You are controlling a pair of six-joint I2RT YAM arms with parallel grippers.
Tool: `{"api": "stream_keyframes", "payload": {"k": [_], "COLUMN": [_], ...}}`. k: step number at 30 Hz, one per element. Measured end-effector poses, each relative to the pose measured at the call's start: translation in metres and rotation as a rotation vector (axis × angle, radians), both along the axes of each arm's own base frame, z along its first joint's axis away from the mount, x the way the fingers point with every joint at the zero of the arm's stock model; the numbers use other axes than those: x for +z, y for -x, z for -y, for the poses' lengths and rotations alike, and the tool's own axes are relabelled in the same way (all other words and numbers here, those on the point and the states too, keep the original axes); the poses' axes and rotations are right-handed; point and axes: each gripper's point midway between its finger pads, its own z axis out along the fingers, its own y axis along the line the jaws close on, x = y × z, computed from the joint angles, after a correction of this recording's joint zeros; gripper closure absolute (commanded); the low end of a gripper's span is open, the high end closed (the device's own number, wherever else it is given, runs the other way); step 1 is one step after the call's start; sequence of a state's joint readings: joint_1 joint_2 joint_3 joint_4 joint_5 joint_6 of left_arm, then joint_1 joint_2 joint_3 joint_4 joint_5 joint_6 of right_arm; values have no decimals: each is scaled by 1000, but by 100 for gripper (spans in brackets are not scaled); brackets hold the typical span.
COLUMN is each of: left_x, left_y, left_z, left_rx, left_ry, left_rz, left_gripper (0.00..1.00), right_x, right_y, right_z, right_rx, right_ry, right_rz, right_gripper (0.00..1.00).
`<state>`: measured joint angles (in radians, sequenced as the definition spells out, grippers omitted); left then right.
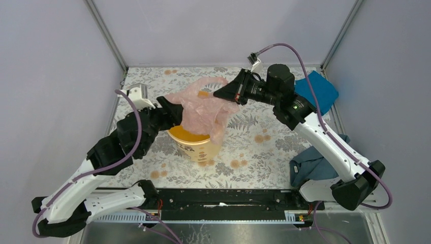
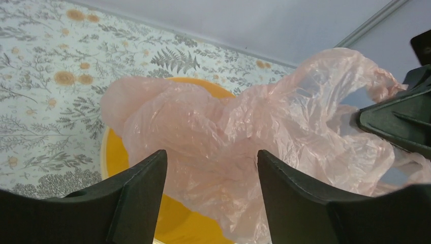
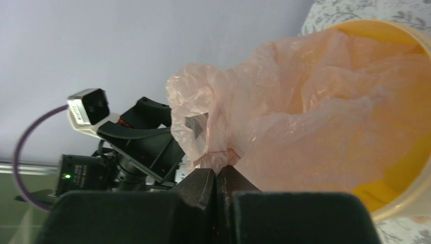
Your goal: Put the trash bags into the trash bin
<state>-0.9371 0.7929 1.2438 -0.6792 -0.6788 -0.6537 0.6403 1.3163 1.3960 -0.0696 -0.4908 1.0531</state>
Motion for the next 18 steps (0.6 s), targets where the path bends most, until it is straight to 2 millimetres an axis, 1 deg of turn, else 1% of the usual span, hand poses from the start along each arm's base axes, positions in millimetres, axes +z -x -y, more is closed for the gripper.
{"api": "stream_keyframes", "payload": {"k": [2, 6, 7, 10, 12, 14, 16, 18], "left_x": [-6, -6, -6, -5, -5, -2, 5, 4], "left_y": [-1, -2, -2, -3, -6, -11, -17, -20], "left_z": [2, 2, 0, -4, -4, -1, 2, 6], "left_rx": [-2, 3, 9, 32, 52, 66, 79, 79], "left_ry": [-16, -16, -14, -15, -23, -35, -38, -47], "left_rz": [-10, -10, -8, -4, -6, -10, -5, -6], "left_gripper": [26, 24, 23, 13, 11, 11, 16, 21], "right_x": [-10, -17, -15, -3, 8, 16, 21, 24], "right_y": [2, 5, 7, 13, 21, 29, 33, 36], "right_z": [2, 8, 9, 13, 15, 16, 16, 16], "right_rx": [5, 9, 11, 17, 38, 61, 76, 90], "right_ry": [47, 109, 114, 105, 81, 60, 47, 40], "right_rz": [9, 33, 43, 70, 85, 89, 89, 86], "right_gripper": [100, 100, 100, 100, 100, 100, 100, 100]}}
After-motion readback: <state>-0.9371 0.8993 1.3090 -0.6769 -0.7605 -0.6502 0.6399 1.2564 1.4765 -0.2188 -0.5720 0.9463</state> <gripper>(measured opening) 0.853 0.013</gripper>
